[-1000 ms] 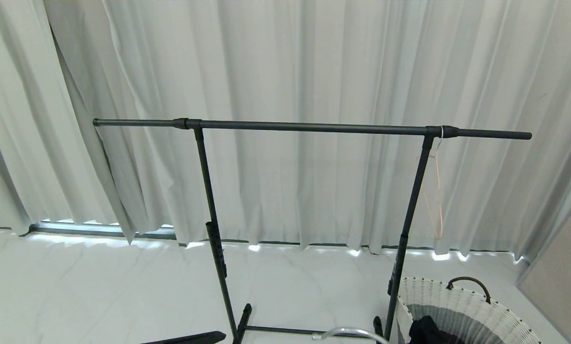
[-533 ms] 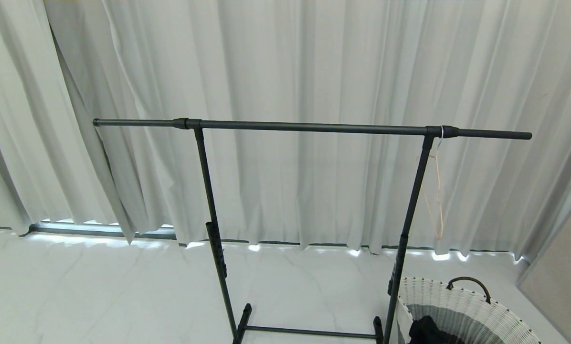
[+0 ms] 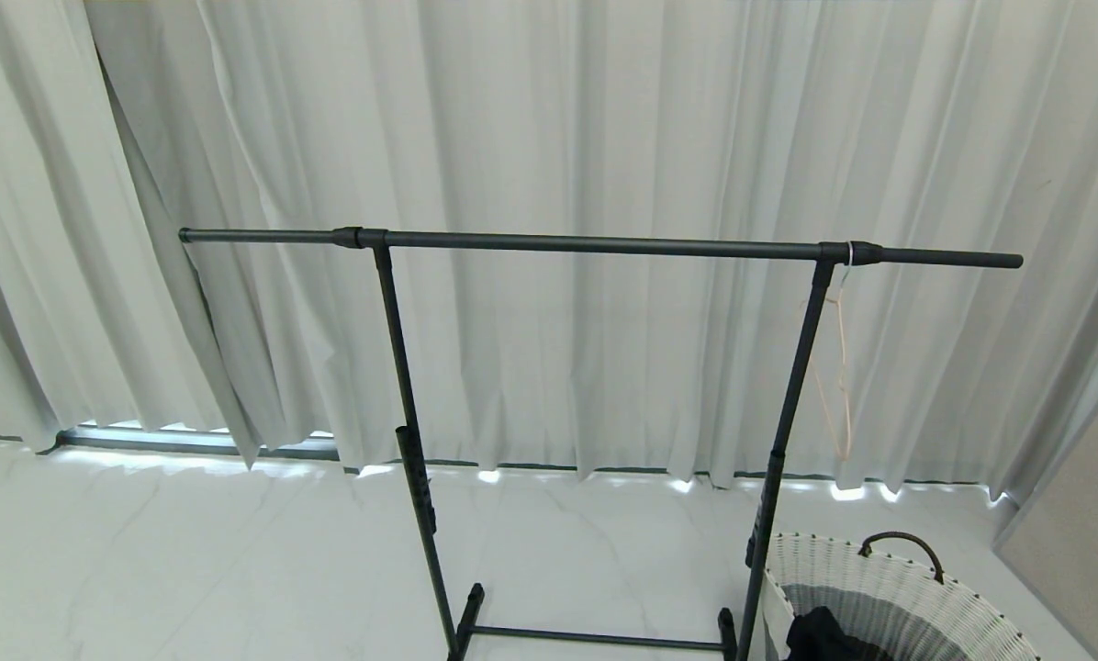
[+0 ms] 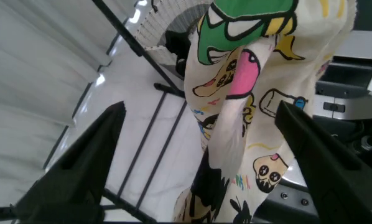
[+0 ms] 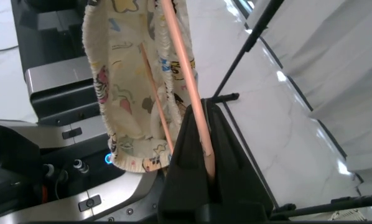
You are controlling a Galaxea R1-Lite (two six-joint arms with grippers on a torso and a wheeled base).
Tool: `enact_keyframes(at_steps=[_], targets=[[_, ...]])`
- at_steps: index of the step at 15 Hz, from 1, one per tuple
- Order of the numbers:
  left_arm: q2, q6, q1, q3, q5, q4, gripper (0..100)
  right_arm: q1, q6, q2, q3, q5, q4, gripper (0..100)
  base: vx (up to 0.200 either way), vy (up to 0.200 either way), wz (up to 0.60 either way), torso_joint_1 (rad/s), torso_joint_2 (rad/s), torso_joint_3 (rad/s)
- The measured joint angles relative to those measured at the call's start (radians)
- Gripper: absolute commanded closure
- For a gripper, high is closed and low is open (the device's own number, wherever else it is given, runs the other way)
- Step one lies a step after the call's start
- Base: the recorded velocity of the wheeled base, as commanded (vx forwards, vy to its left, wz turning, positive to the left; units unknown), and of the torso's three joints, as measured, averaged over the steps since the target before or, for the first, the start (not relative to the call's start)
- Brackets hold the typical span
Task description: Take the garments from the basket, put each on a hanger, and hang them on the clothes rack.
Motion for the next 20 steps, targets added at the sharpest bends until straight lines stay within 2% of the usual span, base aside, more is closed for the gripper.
enact_keyframes(at_steps=[5, 6, 11, 13, 15, 16, 20], targets=[[0.006, 0.001, 0.002, 0.003, -0.001, 0.001, 100, 0.001, 0.0, 0.003, -0.001, 0.0, 0.0, 100, 0.0, 0.0, 0.0, 0.0, 0.0, 0.0], [0.006, 0.002, 0.002, 0.003, -0.001, 0.001, 100, 0.001, 0.0, 0.004, -0.001, 0.0, 0.0, 0, 0.0, 0.0, 0.0, 0.0, 0.0, 0.0], [0.006, 0.0, 0.007, 0.008, 0.029, 0.0, 100, -0.004, -0.015, 0.002, 0.002, -0.001, -0.001, 0, 0.0, 0.0, 0.0, 0.0, 0.0, 0.0], [0.004, 0.003, 0.024, 0.034, 0.112, 0.0, 100, -0.03, -0.016, 0.0, 0.009, -0.014, -0.001, 0, 0.0, 0.0, 0.0, 0.0, 0.0, 0.0], [-0.006, 0.002, 0.03, 0.06, 0.25, 0.0, 100, -0.089, -0.017, -0.005, 0.021, -0.033, 0.0, 0, 0.0, 0.0, 0.0, 0.0, 0.0, 0.0], [-0.014, 0.0, 0.035, 0.069, 0.293, 0.0, 100, -0.123, -0.018, -0.009, 0.027, -0.035, 0.0, 0, 0.0, 0.0, 0.0, 0.0, 0.0, 0.0], [-0.06, 0.007, 0.104, 0.066, 0.354, 0.0, 100, -0.228, -0.029, -0.014, 0.037, -0.034, 0.004, 0, 0.0, 0.0, 0.0, 0.0, 0.0, 0.0]])
